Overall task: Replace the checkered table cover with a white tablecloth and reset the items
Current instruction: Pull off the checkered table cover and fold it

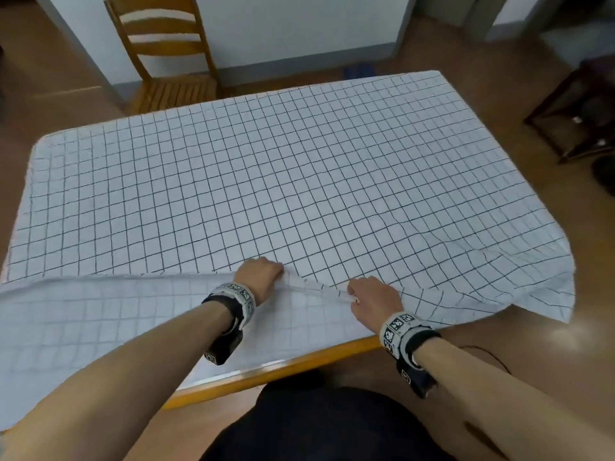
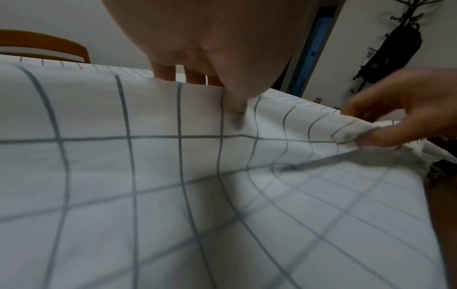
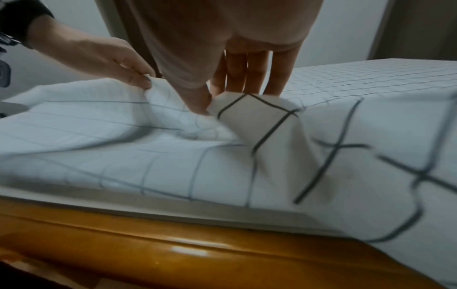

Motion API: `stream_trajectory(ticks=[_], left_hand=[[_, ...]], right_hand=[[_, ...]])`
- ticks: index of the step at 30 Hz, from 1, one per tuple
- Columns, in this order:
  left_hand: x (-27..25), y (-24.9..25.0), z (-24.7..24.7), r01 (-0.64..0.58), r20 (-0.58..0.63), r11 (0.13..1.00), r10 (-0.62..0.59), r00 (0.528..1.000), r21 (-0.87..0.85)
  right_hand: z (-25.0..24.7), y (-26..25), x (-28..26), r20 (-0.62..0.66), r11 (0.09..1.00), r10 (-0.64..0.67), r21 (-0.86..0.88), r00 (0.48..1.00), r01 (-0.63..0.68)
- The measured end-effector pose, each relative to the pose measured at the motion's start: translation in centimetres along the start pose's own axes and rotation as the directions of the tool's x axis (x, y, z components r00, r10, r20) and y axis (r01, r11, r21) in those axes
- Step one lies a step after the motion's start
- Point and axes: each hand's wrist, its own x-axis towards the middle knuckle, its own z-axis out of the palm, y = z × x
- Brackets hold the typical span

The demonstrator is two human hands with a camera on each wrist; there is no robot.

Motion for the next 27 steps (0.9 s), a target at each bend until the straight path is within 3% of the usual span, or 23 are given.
stream_trajectory(ticks=[5,12,18,20,23,27], left_hand=[[4.3,-1.6,-0.2,0.037,0.041,0.997,-0.035,0.999,-0.060],[7.6,-4.3,-0.8,0.171,0.136,0.981,-0.157,0.978,-0.092],[9.5,-4.3,-2.5,0.247,0.219,0.968,-0.234,0.947,-0.037],[10.0,-2.7,-3.2,0.206,0.243,0.977,-0.189,0.951,-0.047],[10.4,1.2,-4.1,0.026,0.209,0.993,-0.002,0.978,-0.116],[11.0,8.1,-4.7,-0.168,0.136,0.953,0.207,0.969,-0.253]], right_hand=[[-1.2,4.6,-1.3,0.009,0.973,0.223,-0.070,0.975,-0.222],[-4.4,10.1,-3.2,-0.047,0.877,0.478,-0.033,0.877,-0.479],[-7.9,13.8,-3.5,-0.177,0.811,0.583,0.055,0.793,-0.583],[-8.8,14.2,-2.8,-0.206,0.818,0.572,0.075,0.794,-0.570],[-9.7,14.7,-1.4,-0.223,0.841,0.540,0.105,0.812,-0.531],[-9.8,15.1,0.2,-0.211,0.872,0.490,0.145,0.846,-0.468]])
